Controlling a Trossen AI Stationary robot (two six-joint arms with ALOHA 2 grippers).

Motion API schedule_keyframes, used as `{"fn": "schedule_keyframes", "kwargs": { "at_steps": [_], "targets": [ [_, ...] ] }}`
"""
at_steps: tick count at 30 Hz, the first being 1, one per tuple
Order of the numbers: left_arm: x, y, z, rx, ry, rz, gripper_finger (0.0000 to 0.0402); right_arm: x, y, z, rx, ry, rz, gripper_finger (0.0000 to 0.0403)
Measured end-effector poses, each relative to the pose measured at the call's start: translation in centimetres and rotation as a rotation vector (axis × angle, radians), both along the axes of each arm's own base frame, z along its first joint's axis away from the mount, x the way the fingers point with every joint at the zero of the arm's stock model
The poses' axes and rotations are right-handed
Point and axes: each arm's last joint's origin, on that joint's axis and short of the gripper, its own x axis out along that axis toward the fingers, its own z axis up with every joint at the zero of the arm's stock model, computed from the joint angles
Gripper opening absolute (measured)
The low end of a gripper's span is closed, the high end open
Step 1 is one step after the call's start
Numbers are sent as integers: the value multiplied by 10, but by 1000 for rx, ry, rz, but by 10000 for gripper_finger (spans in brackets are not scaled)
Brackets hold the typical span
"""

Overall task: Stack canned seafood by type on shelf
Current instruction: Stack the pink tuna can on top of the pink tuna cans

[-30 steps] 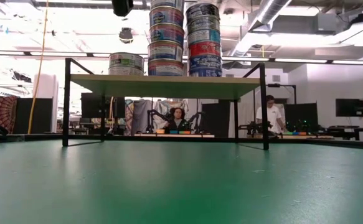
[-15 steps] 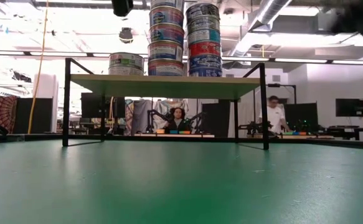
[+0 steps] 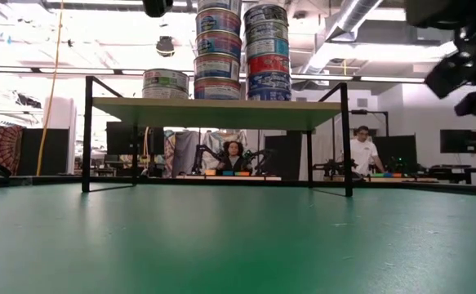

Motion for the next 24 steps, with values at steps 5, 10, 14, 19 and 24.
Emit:
{"fn": "schedule_keyframes", "kwargs": {
  "at_steps": [5, 10, 14, 19, 24],
  "targets": [
    [0, 0, 0, 1, 0, -9, 295, 1, -15, -4, 11, -12, 13, 228],
    [0, 0, -1, 5, 8, -9, 295, 0, -24, -11, 18, -14, 57, 192],
    [0, 0, -1, 8, 10, -9, 295, -1, -30, -18, 28, -18, 74, 163],
    [0, 0, -3, 14, 25, -9, 295, -4, -35, -31, 87, -35, 53, 111],
    [0, 0, -4, 19, 38, -8, 295, -8, -44, -39, 114, -18, 18, 51]
  ]
}}
